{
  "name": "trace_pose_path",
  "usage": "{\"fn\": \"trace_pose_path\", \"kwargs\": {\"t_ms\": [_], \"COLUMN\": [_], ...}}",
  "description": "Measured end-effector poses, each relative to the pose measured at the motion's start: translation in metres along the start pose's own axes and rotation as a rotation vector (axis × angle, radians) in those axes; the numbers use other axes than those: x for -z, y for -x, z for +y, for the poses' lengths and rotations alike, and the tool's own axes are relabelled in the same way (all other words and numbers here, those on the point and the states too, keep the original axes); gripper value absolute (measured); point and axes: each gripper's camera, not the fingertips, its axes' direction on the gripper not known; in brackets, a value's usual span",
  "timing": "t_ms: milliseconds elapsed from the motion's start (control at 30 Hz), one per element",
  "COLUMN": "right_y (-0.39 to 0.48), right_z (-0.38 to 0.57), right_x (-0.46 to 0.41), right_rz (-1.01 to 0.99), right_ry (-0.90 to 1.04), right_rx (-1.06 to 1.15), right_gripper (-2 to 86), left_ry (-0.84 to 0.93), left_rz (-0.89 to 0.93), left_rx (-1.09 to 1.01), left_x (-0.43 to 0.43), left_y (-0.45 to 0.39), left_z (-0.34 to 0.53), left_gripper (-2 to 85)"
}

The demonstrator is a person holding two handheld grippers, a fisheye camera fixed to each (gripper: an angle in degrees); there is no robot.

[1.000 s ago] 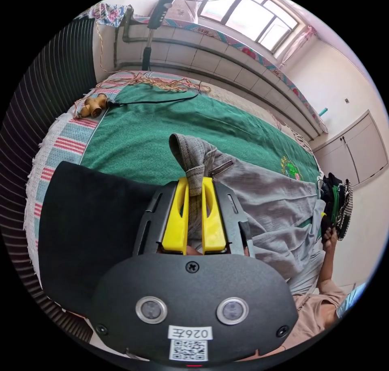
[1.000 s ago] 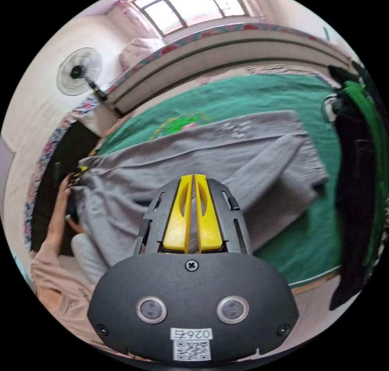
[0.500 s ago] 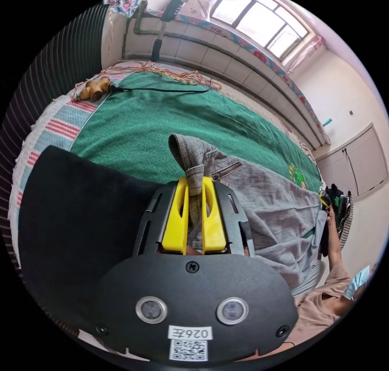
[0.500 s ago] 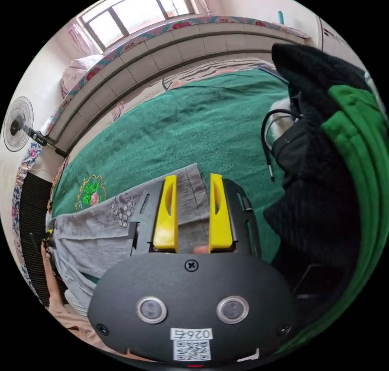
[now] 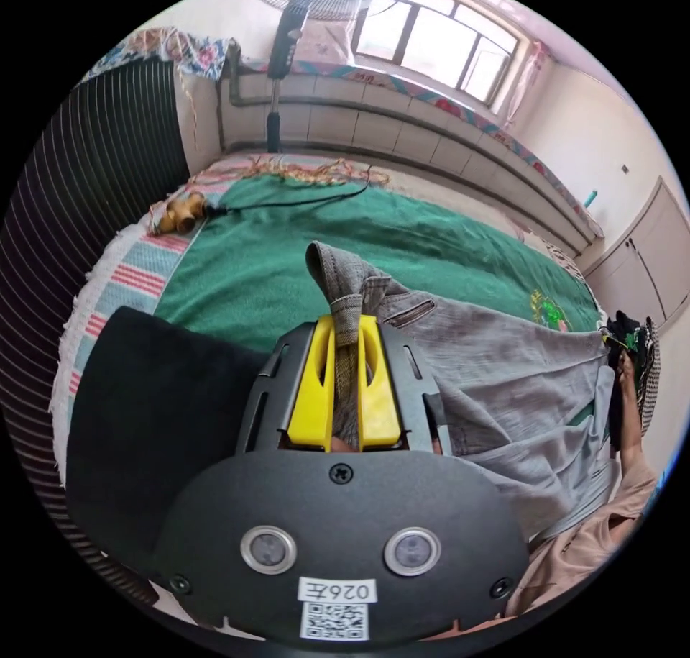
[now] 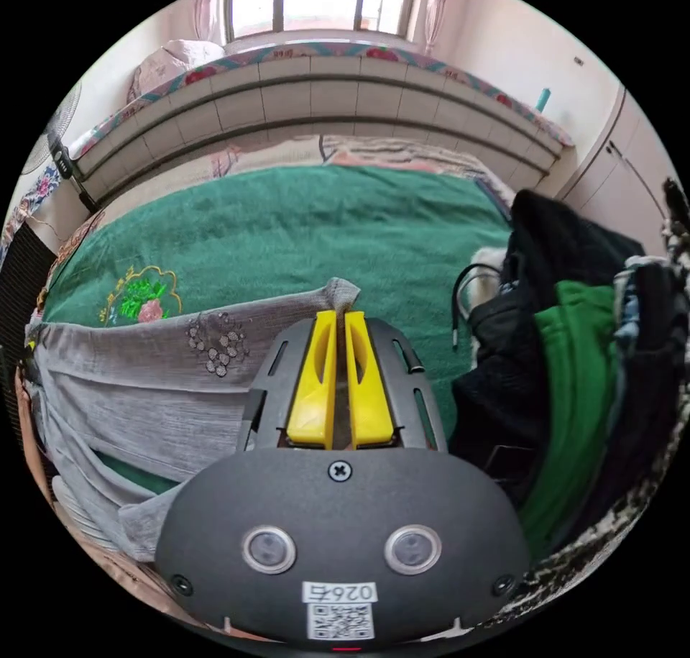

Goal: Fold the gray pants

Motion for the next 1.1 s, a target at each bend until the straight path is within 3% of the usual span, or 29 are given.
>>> {"fn": "trace_pose_path", "kwargs": {"t_ms": [167,333,533,633,733,867,967,1000,1100], "right_y": [0.022,0.021,0.047,0.061,0.084,0.13,0.155,0.158,0.146], "right_z": [0.013,0.02,0.028,0.03,0.06,0.126,0.173,0.19,0.23], "right_x": [0.066,0.054,-0.067,-0.144,-0.132,-0.101,-0.114,-0.125,-0.167], "right_rz": [0.184,0.236,0.266,0.419,0.468,0.261,0.17,0.166,0.204], "right_ry": [-0.172,-0.154,-0.066,0.128,0.025,-0.083,-0.047,-0.015,0.112], "right_rx": [0.015,0.002,-0.008,-0.015,0.009,0.121,0.198,0.219,0.257], "right_gripper": [-1.3,-1.2,1.3,2.2,-0.1,-1.0,-1.1,-1.1,-1.3], "left_ry": [-0.131,-0.095,0.103,0.134,0.002,-0.187,-0.3,-0.281,0.077], "left_rz": [0.106,0.097,0.093,0.204,0.238,0.016,-0.091,-0.104,-0.158], "left_rx": [-0.054,-0.066,0.074,0.216,0.237,0.103,-0.03,-0.067,-0.197], "left_x": [0.041,0.032,-0.043,-0.055,-0.016,0.044,0.063,0.062,0.015], "left_y": [-0.032,-0.05,-0.04,-0.02,-0.017,-0.072,-0.119,-0.126,-0.139], "left_z": [-0.024,-0.046,-0.057,-0.053,-0.047,-0.024,0.0,0.0,-0.013], "left_gripper": [5.3,5.3,5.9,5.5,4.8,0.9,-0.6,-0.7,-0.8]}}
